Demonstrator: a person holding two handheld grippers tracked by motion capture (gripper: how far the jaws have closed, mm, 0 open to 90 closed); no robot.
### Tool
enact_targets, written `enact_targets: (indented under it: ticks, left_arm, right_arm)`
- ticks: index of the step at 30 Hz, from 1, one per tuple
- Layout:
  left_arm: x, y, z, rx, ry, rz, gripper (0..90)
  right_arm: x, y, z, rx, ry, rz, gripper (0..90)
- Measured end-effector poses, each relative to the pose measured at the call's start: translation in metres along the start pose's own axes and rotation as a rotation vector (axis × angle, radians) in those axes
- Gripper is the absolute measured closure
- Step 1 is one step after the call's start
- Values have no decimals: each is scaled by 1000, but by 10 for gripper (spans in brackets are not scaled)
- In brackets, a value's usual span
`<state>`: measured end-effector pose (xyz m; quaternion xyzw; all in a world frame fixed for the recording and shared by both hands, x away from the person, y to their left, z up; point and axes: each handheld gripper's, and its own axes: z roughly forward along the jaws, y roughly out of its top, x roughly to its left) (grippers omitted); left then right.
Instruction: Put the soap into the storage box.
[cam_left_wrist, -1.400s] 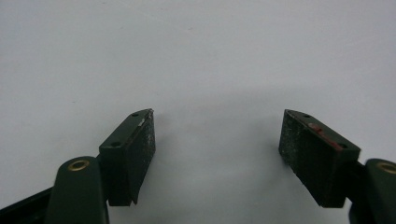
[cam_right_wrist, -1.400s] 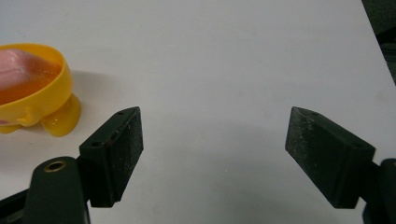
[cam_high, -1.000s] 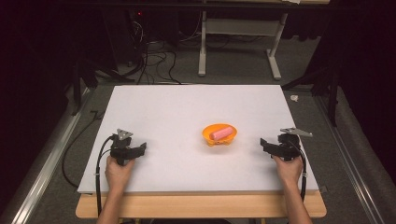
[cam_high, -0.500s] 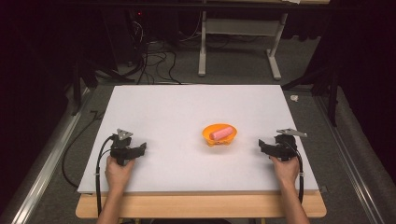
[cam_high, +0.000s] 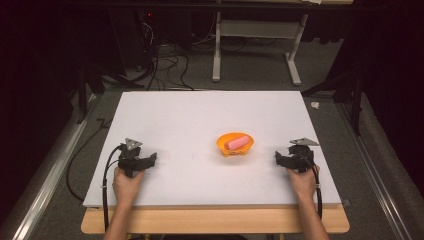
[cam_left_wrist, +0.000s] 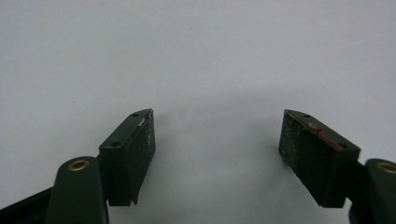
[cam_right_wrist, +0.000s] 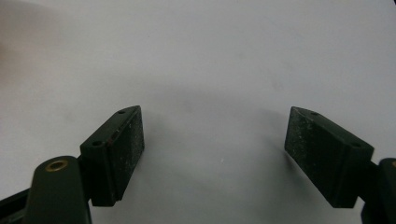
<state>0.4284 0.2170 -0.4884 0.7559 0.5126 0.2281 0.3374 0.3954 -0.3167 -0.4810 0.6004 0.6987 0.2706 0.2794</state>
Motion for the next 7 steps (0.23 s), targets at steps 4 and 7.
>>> enact_targets:
  ticks: [4, 7]
  left_arm:
    - [0, 0, 0, 1, -1, 0, 274]
    - [0, 0, 0, 1, 0, 1, 274]
  right_arm:
    - [-4, 0, 1, 9, 29, 34, 203]
    - [-4, 0, 1, 6, 32, 34, 201]
